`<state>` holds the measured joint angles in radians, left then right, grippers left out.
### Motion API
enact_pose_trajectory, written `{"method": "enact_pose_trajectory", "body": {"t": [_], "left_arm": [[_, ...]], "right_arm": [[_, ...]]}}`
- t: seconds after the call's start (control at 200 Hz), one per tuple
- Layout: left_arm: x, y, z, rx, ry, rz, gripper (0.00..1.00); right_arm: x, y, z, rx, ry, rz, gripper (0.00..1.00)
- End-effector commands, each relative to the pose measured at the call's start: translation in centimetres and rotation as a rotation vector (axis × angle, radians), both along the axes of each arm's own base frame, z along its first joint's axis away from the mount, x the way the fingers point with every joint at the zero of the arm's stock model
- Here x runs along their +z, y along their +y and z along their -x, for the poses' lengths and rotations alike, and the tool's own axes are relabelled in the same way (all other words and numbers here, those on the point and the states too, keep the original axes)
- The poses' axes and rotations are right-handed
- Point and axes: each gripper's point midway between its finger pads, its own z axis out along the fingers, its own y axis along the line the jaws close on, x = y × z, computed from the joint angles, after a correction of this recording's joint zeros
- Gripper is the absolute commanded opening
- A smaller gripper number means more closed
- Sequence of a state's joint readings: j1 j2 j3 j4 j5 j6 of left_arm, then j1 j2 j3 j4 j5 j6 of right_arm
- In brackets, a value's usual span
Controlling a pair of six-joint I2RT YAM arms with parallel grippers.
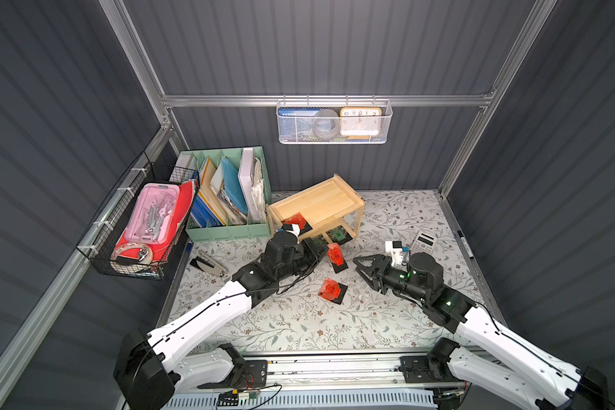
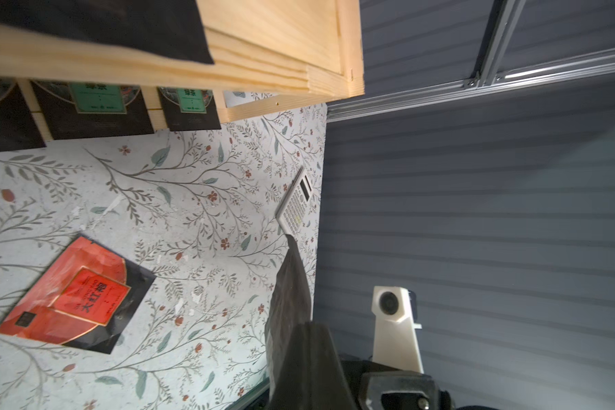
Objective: Place the tea bags on the shelf by color
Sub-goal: Pick up the tea bag from the center of the board.
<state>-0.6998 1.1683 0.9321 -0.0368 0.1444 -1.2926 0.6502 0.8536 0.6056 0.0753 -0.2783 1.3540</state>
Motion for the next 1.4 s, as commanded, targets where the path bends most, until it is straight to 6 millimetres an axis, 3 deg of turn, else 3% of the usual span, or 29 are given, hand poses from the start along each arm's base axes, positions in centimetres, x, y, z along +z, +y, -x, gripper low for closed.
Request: {"method": "enact_pose_trajectory", "body": {"t": [0.0,0.18,0.5,0.995,1.396], "left_arm": [[2.9,0.2,-1.0,0.042,-0.039,0.082,0.0],[4.5,0.7,-1.7,0.076,-0.046,0.134,0.0],[5.4,0.7,-1.9,0.09,-0.054,0.208,0.0],[5.5,0.9,-1.6,0.094,-0.05,0.236,0.0],[5.3,1.3,-1.4,0.105,-0.047,0.239,0.0]], "right_arm": [[2.4,0.9,-0.5,0.025,-0.053,-0.072,0.46],[3.3,1.5,-1.1,0.022,-0.068,-0.116,0.44],[4.2,2.0,-1.9,0.013,-0.074,-0.157,0.39],[5.7,2.1,-3.2,-0.024,-0.116,-0.178,0.34],[7.0,2.6,-4.1,-0.021,-0.14,-0.2,0.12]]}}
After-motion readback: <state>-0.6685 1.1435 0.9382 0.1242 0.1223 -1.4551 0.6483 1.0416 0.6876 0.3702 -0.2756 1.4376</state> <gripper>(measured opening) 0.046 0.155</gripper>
